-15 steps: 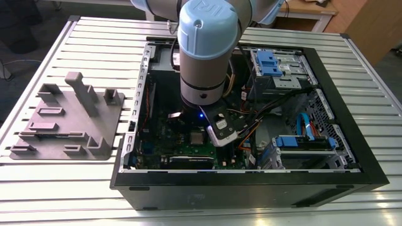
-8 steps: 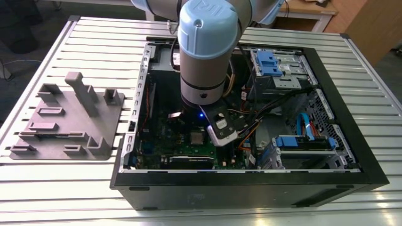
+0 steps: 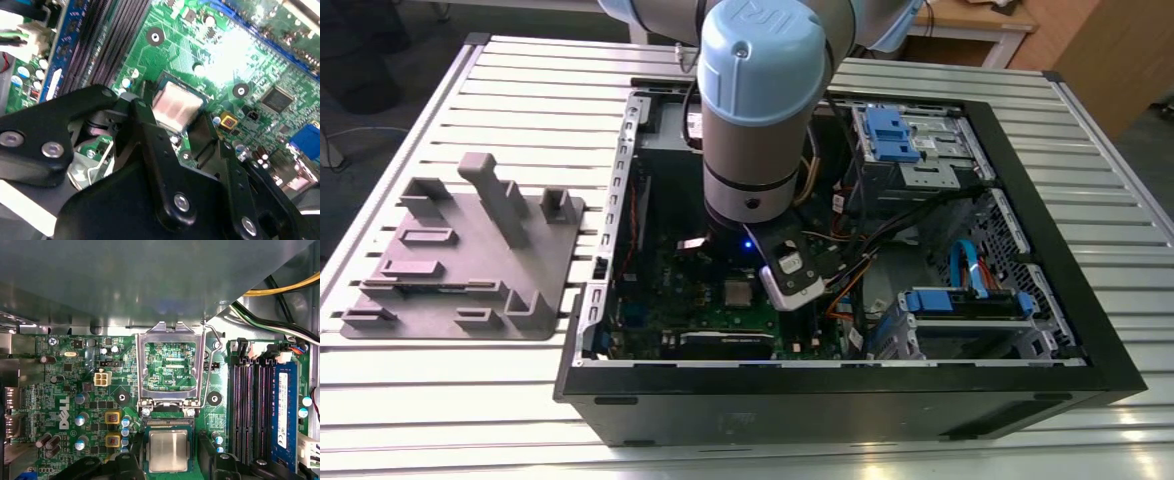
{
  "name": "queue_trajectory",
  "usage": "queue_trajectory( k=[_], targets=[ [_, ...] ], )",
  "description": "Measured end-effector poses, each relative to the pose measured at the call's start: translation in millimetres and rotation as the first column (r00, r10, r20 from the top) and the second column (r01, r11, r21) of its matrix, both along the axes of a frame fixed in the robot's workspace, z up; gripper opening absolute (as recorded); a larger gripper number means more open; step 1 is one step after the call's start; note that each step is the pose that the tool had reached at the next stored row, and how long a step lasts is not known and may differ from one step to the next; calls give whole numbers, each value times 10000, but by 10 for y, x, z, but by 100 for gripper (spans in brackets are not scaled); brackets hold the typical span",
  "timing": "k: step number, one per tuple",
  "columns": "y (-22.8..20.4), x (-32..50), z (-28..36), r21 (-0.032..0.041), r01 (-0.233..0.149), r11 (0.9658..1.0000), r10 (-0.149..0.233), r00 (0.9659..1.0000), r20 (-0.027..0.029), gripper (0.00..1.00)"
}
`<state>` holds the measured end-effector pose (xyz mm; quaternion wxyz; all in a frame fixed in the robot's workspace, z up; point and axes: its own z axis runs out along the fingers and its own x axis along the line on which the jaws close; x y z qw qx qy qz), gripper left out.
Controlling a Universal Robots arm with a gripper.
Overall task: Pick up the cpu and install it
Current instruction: 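Place the cpu into insertion slot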
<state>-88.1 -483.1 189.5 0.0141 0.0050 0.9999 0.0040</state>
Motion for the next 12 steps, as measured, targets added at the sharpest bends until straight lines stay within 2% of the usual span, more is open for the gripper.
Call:
queue_trajectory(
  k=[12],
  targets=[
    [0, 0, 40, 0, 1, 10000, -1, 10000, 0, 54]
  ],
)
